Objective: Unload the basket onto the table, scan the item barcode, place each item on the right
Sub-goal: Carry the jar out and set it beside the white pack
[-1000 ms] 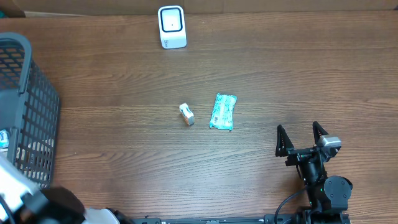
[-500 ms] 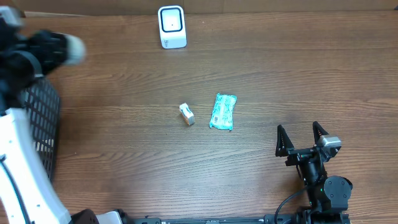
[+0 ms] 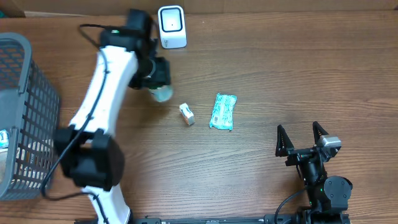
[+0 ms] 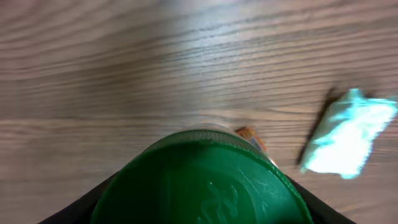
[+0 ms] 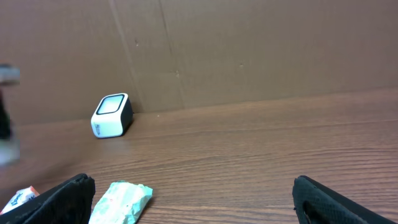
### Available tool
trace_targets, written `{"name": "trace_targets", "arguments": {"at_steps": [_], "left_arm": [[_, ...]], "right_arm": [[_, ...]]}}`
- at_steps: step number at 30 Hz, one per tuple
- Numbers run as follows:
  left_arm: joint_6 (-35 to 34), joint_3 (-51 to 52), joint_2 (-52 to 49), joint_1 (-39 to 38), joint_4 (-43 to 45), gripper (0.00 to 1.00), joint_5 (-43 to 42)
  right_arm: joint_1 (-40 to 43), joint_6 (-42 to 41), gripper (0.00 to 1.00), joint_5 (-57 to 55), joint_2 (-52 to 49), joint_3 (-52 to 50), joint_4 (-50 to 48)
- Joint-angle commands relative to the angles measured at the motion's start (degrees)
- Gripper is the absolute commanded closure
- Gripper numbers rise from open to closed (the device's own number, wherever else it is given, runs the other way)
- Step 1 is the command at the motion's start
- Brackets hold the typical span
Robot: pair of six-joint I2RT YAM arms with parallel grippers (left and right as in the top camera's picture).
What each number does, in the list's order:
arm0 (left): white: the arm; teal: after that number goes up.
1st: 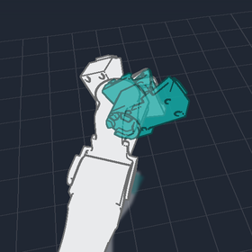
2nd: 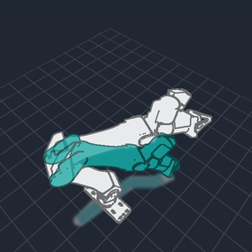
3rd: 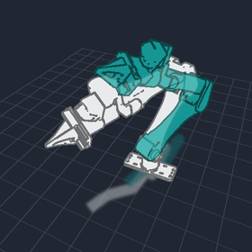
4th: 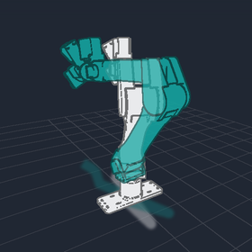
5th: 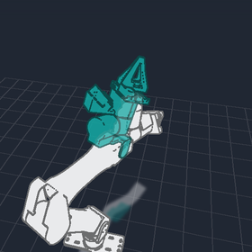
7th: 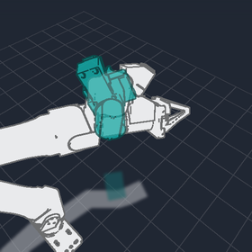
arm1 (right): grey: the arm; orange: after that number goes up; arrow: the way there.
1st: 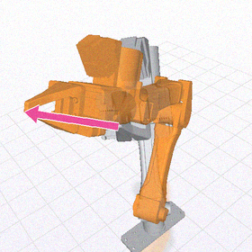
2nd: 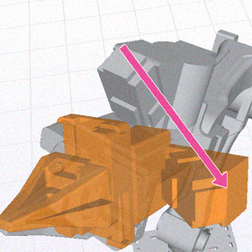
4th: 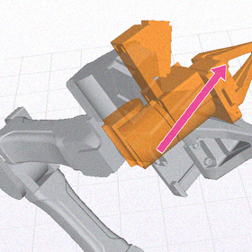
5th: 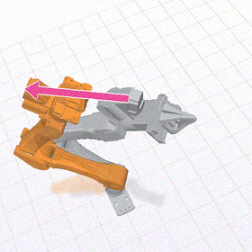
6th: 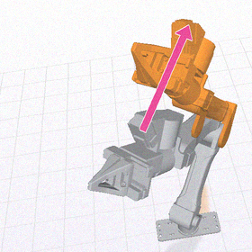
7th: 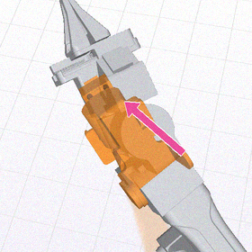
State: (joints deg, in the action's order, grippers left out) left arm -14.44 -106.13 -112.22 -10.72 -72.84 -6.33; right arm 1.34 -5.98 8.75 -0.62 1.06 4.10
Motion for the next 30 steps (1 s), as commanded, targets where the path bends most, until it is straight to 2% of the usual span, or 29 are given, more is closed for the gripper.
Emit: {"name": "trace_targets", "arguments": {"at_steps": [1,4,15,19,24,30], "left_arm": [[-0.4,-0.4,-6.6,-4.4,1.2,0.43,6.1],[-2.8,-0.4,-11.8,-7.0,3.5,0.43,9.7],[-4.3,-0.4,-17.4,-10.7,5.3,0.37,9.5],[-3.7,-0.4,-17.4,-10.7,2.1,0.28,9.5],[-2.3,-0.8,-17.3,-9.8,-1.6,0.23,9.5],[-2.3,-10.1,-13.7,-9.4,-6.0,0.21,9.5]], "right_arm": [[-0.4,0.0,0.0,-0.3,0.5,-0.6,-0.3],[-0.4,0.0,0.0,-0.3,0.5,-0.6,-0.3],[-0.4,0.0,0.0,-0.3,0.5,-0.6,-0.3],[-0.4,0.0,0.0,-0.3,0.5,-0.6,-0.3],[-0.4,0.0,0.0,-0.3,0.5,-0.6,-0.3],[-0.4,0.0,0.0,-0.3,0.5,-0.6,-0.3]]}}
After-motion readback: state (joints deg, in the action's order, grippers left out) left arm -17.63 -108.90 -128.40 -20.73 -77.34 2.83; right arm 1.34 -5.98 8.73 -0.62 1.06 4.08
